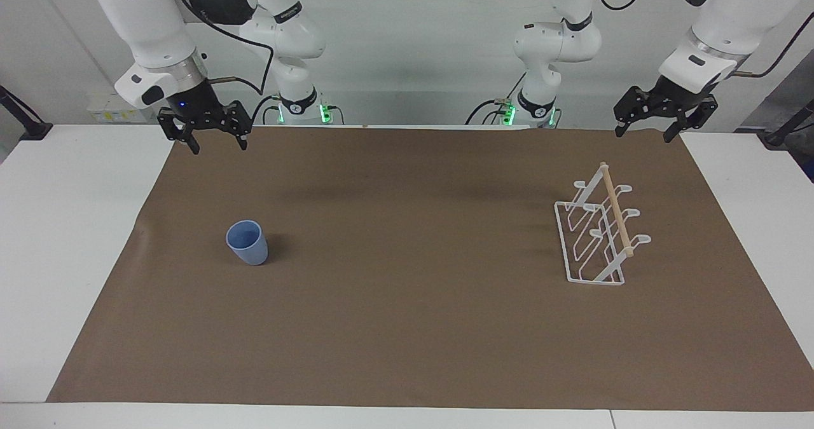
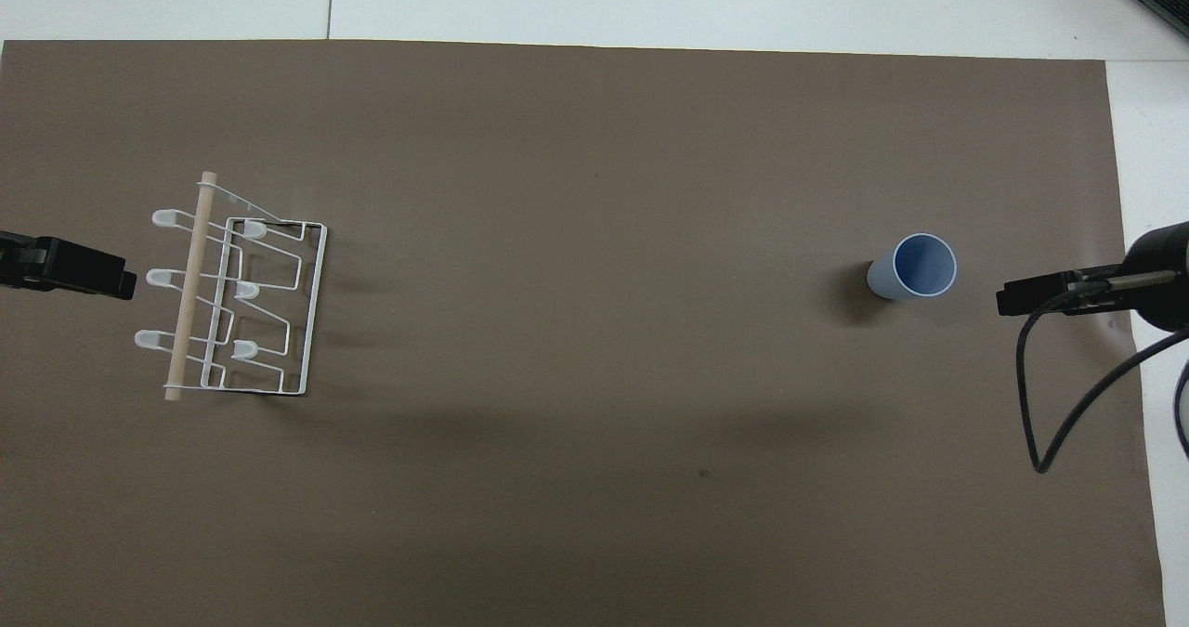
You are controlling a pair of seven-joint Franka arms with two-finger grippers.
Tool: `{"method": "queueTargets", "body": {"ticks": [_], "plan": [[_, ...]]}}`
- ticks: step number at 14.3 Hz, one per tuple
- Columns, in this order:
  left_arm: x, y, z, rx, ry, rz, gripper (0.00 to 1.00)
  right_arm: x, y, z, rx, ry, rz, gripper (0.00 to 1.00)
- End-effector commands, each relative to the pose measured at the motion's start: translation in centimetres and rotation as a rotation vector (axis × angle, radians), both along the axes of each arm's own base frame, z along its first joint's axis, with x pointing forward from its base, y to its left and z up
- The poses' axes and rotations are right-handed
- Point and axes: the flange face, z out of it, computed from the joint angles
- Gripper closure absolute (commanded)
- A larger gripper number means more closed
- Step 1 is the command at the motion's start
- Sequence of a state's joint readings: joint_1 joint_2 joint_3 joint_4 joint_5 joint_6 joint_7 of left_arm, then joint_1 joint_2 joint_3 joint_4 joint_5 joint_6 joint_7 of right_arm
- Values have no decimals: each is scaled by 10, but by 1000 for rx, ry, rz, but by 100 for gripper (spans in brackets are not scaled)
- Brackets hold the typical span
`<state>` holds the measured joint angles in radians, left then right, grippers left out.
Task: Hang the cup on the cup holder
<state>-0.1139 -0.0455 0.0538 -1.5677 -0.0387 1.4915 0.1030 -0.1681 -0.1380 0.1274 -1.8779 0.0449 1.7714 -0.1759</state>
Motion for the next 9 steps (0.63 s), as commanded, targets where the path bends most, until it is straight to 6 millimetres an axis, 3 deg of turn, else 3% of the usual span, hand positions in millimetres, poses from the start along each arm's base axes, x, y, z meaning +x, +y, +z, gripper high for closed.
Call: {"method": "queueTargets", "body": {"ticks": [1,5,9], "plan": [[-8,2,0,1,-3,-5,0,-14,4,-26,-35,-28,40,0],[-7,2,1,1,-7,-13,0,-11,6,-81,-34,-53,33,0],[-9,-6,1,1,-4,-28,0,9,6,-131,-20,-41,29,0]]}}
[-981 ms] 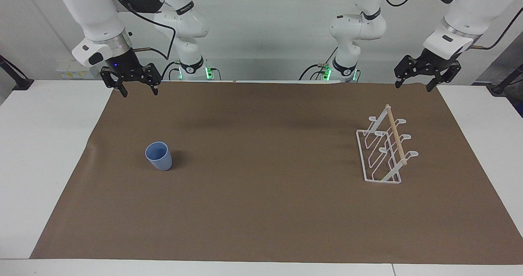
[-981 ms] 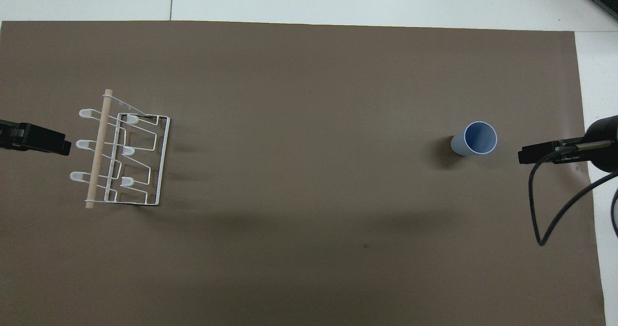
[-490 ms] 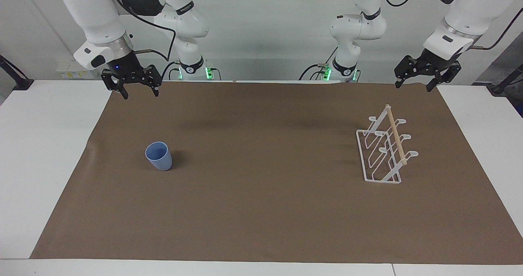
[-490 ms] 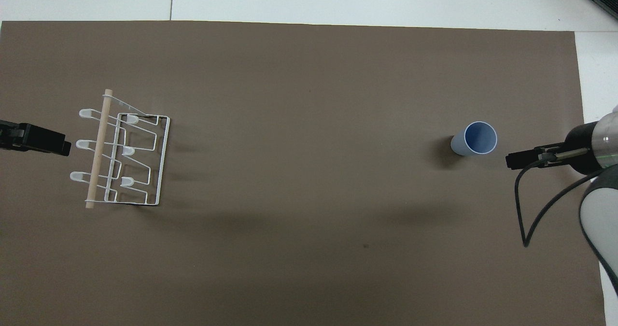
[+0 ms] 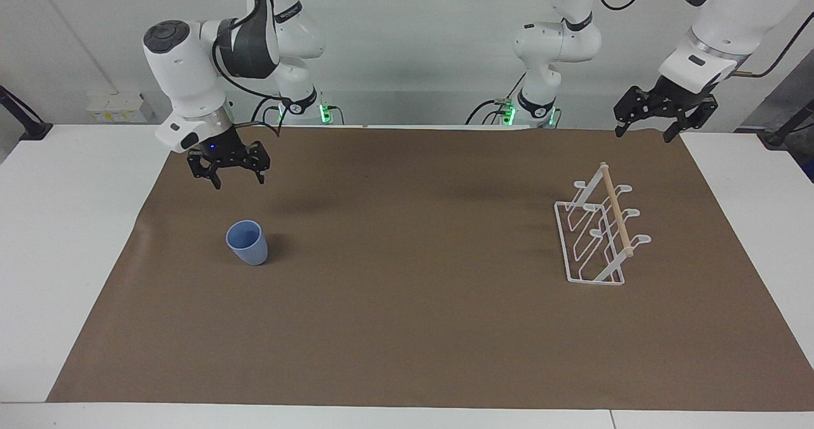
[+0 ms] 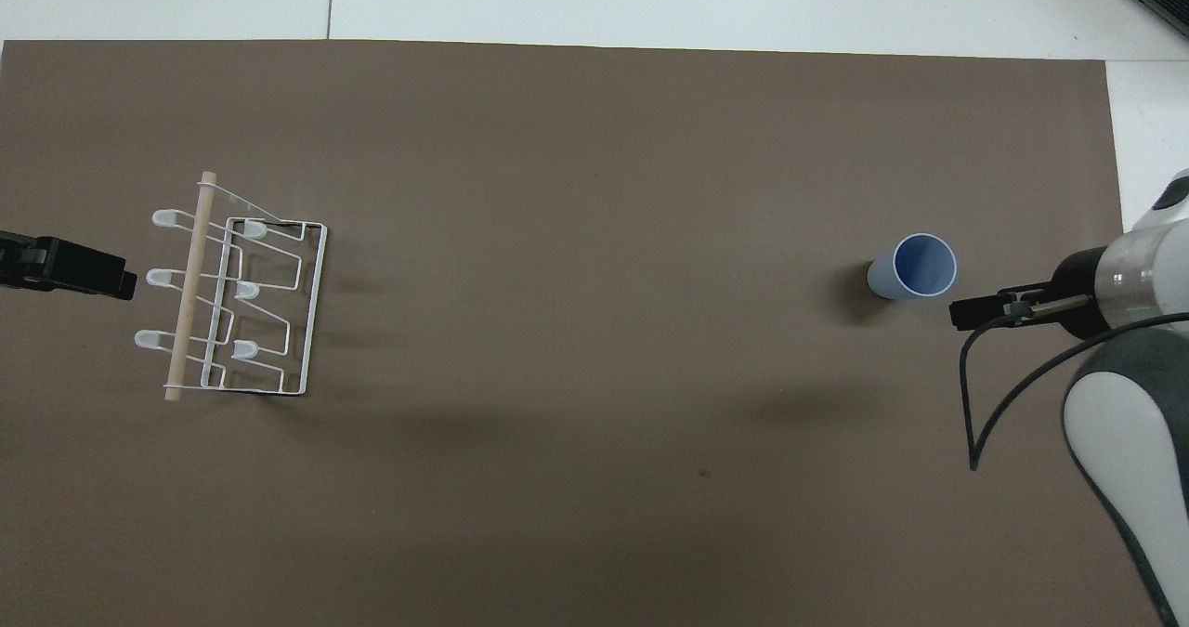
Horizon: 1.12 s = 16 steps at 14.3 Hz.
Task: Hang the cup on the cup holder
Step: 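Move the right gripper toward the light blue cup, then close the right gripper on the rim of the blue cup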
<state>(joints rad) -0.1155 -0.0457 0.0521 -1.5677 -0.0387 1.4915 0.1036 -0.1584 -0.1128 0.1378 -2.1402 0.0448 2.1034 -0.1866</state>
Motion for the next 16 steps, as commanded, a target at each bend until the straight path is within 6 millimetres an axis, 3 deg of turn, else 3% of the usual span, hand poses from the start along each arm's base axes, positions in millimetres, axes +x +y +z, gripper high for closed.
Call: {"method": "queueTargets", "body": {"ticks": [1,6,9,16], "plan": [[-8,-4,1,1,-7,-26,0,12,-1,-35,-13,4,12,0],[-8,-2,1,1,-7,-23,0,33,-1,-85,-1,-70,13,0],[-8,-2,1,1,-8,-21,0,35,19,-84,3,-83,23,0],[-8,-2,0,1,-5,-20,0,40,25,-80,4,-111,38,0]]}}
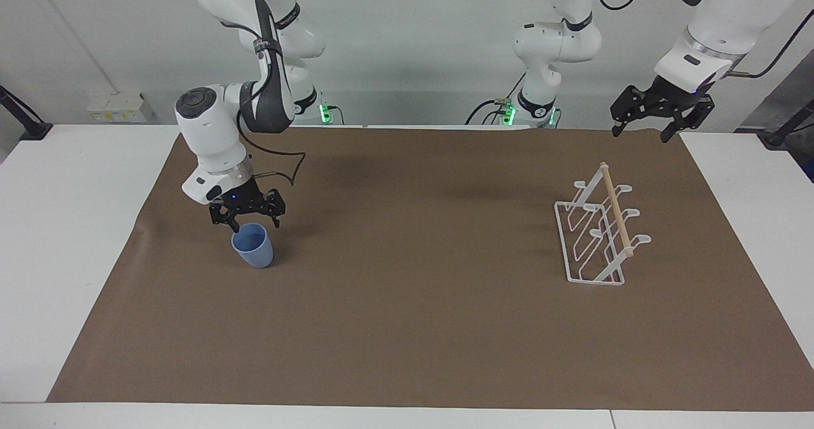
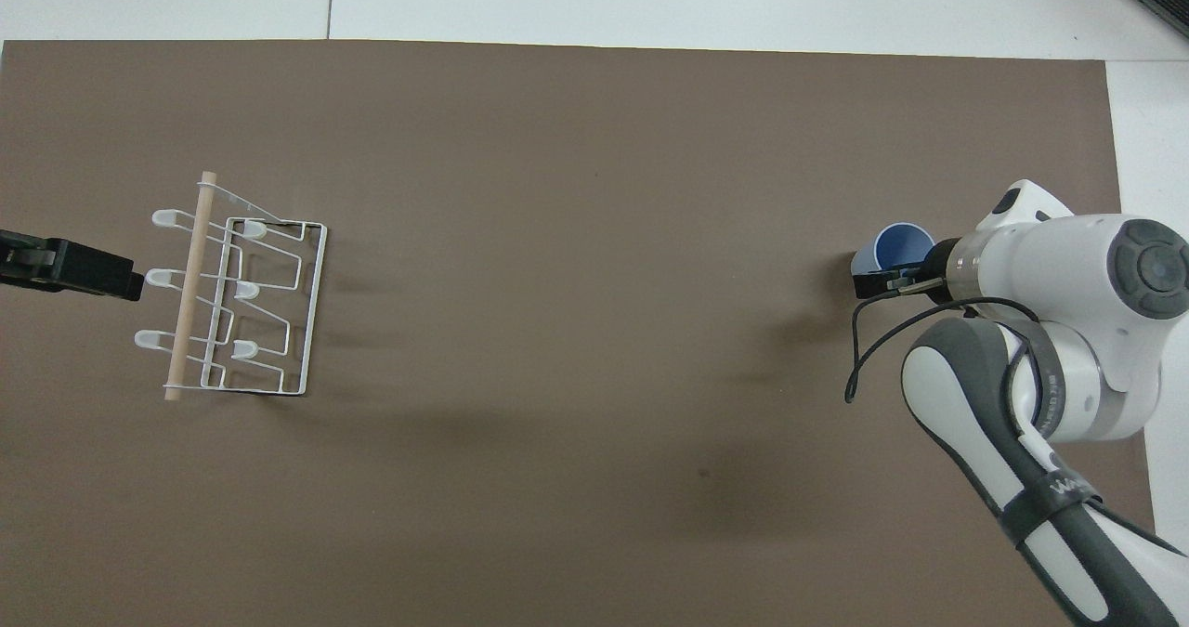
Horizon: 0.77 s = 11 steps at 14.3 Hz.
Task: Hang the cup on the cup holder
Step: 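Close the right gripper on the rim of the blue cup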
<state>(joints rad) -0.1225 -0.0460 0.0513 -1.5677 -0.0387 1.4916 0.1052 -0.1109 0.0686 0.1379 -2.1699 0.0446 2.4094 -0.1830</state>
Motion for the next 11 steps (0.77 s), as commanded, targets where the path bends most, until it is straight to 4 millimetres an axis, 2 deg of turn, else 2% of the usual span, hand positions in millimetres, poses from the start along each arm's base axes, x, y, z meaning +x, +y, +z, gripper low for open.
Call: {"method": "queueTargets", "body": {"ticks": [1,7,11], "plan": [[-8,2,0,1,-5,-10,0,4,3,2,-15,-16,4,0],[-8,1,-1,1,-2,-12,0,11,15,12,-15,-32,26,0],[-8,1,-1,0,0,-14,0,12,16,8,-14,-33,23,0]]}}
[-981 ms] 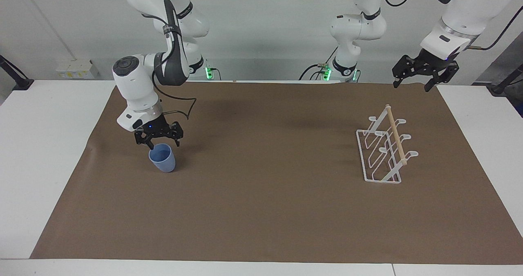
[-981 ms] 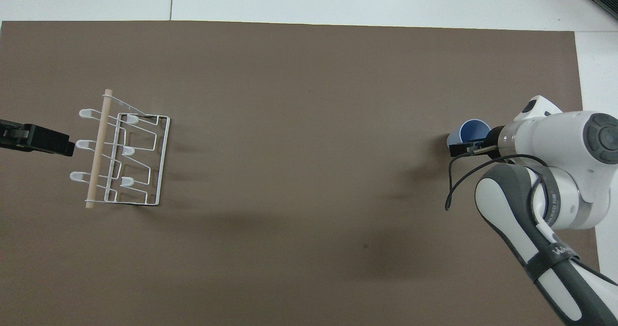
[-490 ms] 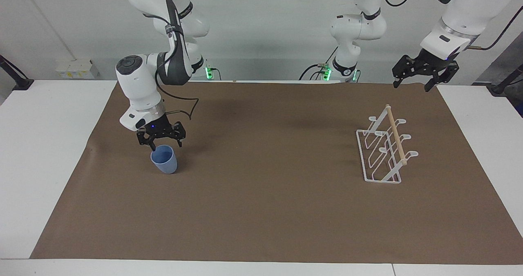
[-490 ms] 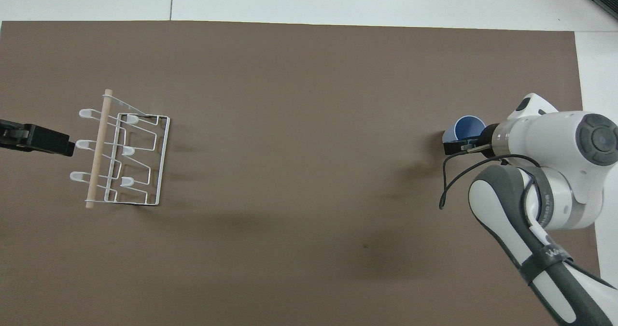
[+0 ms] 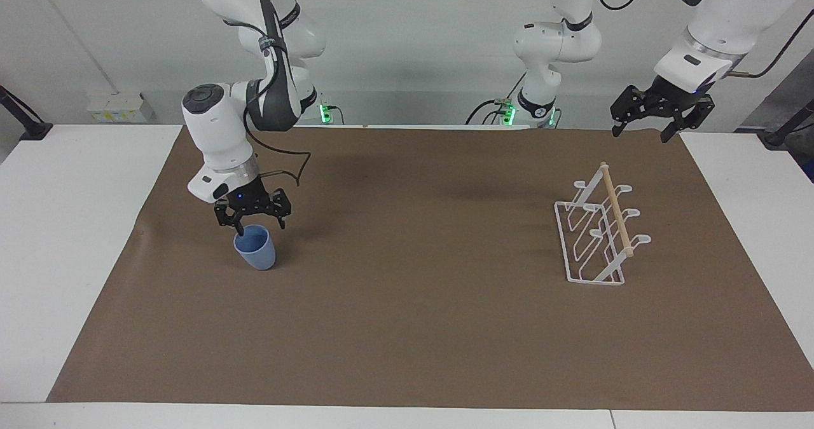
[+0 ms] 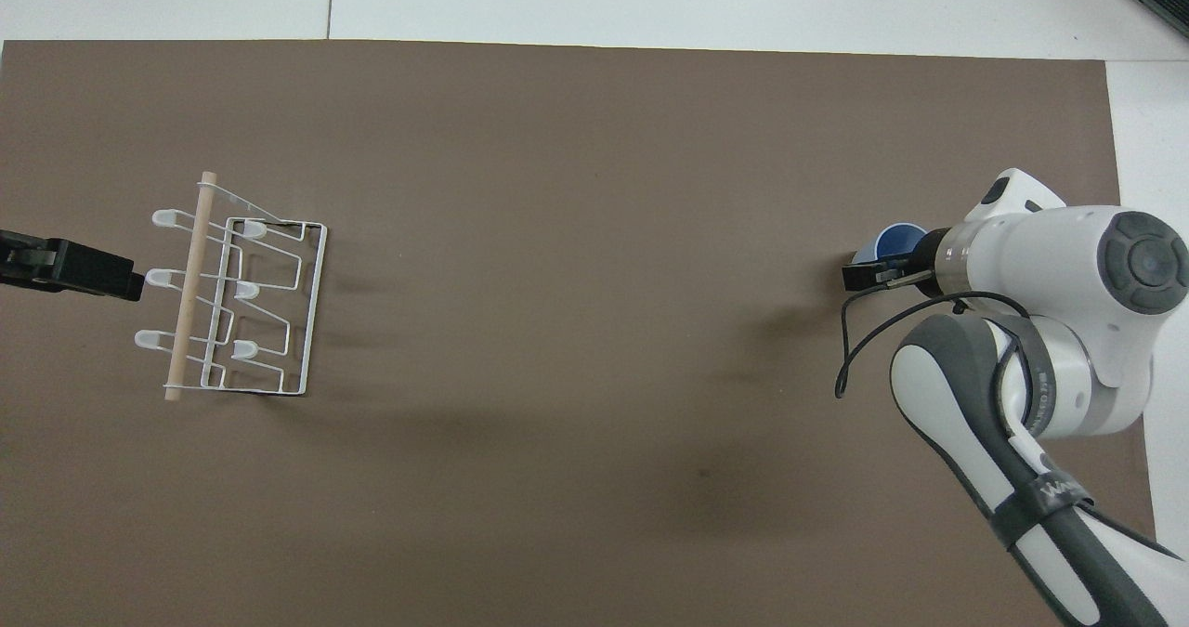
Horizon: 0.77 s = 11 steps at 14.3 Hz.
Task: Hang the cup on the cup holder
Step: 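Close the right gripper on the rim of the blue cup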
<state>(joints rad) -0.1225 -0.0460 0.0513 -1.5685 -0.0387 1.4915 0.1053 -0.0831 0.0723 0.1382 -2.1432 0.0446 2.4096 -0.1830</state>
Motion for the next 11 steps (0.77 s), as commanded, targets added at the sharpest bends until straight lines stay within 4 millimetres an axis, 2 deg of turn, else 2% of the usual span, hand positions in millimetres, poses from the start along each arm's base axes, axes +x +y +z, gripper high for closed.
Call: {"method": "queueTargets", "body": {"ticks": [1,3,6,9,11], "plan": [[-8,1,0,0,-1,-12,0,4,0,-6,-15,-7,-5,0],[-8,1,0,1,-1,-13,0,3,1,-19,-14,-4,-3,0],[-8,1,0,0,-1,-14,0,3,8,-22,-13,-20,11,1],[-8,1,0,0,-1,-12,0,3,8,-23,-13,-18,11,26],[-9,1,1,1,-2,-12,0,3,8,-24,-13,-15,11,51]]}}
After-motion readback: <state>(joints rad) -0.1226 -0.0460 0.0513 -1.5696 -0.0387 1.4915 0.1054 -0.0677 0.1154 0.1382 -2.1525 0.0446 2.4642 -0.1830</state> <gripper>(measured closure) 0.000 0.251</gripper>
